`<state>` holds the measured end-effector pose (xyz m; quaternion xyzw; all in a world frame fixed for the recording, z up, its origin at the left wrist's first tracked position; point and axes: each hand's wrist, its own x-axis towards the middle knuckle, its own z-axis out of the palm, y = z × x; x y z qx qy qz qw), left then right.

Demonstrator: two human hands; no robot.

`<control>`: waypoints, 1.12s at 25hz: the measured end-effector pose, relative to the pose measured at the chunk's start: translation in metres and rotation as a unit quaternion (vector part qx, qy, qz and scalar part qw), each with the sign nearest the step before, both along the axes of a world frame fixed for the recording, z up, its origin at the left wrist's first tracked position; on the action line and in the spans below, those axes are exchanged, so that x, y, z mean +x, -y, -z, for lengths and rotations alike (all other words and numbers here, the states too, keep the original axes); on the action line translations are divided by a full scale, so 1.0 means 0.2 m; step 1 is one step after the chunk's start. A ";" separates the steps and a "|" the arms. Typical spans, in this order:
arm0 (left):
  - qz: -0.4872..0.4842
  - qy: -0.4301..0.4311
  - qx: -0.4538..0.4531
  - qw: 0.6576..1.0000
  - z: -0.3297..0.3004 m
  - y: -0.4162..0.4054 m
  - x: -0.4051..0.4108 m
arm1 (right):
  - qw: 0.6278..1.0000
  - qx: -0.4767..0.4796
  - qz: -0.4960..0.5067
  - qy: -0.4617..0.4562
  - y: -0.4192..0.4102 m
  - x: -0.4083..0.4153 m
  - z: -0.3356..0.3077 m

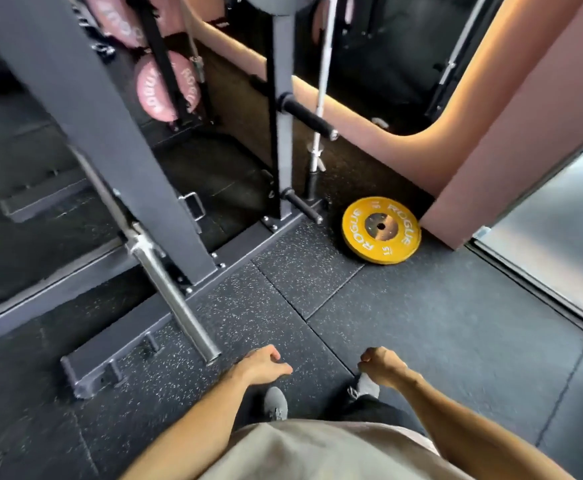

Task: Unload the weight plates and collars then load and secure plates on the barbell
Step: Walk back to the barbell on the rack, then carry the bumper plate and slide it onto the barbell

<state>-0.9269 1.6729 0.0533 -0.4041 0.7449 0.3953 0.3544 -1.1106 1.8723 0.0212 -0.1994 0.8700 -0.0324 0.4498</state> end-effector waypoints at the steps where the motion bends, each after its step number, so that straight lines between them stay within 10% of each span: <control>1: 0.023 -0.001 0.001 1.000 0.00 -0.03 -0.11 | 1.000 0.004 0.021 0.001 -0.08 -0.06 0.00; 14: 0.054 -0.024 -0.009 0.998 -0.05 -0.57 -1.43 | 0.997 -0.007 0.072 0.007 -0.81 -1.21 -0.02; 28: -0.140 -0.076 -0.007 0.987 -0.03 0.01 -2.02 | 0.999 -0.025 -0.034 -0.001 0.06 -2.09 -0.05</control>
